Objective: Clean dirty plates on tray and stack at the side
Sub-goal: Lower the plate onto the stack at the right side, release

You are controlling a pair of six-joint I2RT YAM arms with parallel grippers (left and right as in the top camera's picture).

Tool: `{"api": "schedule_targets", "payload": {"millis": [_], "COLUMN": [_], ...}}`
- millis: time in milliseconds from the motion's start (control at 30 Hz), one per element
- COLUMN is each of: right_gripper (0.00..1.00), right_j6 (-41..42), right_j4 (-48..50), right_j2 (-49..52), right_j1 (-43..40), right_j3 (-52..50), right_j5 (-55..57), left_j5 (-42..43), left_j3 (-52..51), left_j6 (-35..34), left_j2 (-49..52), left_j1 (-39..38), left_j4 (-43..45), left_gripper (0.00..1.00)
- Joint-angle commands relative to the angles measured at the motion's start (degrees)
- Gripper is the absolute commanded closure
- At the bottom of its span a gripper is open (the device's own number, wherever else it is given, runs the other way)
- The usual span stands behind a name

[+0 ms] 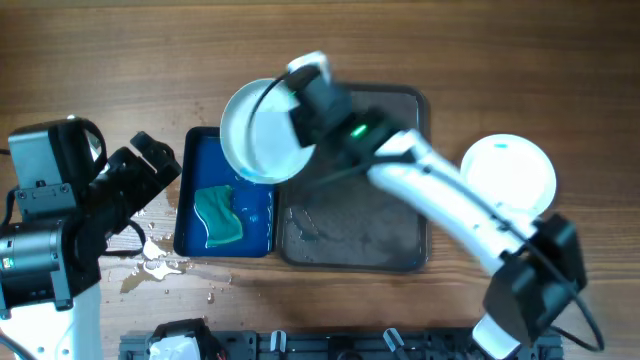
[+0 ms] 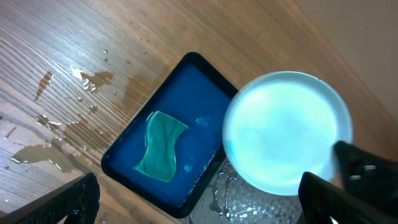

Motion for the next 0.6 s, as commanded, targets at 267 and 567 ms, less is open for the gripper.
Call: {"api": "schedule_targets", "payload": {"millis": [267, 567], "right_gripper": [0.96, 0.72], "right_j6": [8.2, 3.4], "right_j4": [-25.1, -17.3], "right_j2": [-15.9, -14.3], "right_j1": [-58.0, -76.6], "right_j3": [-9.0, -30.7], "right_j5": [-15.5, -21.9], "left_j5": [-0.1, -0.1], "left_j3": [0.6, 0.7], "left_j6": [0.4, 0.4], "left_j2": [0.1, 0.1], "left_j1": [0.1, 0.1], "left_j4": [0.1, 0.1], "left_gripper": [0.00, 0.00]}}
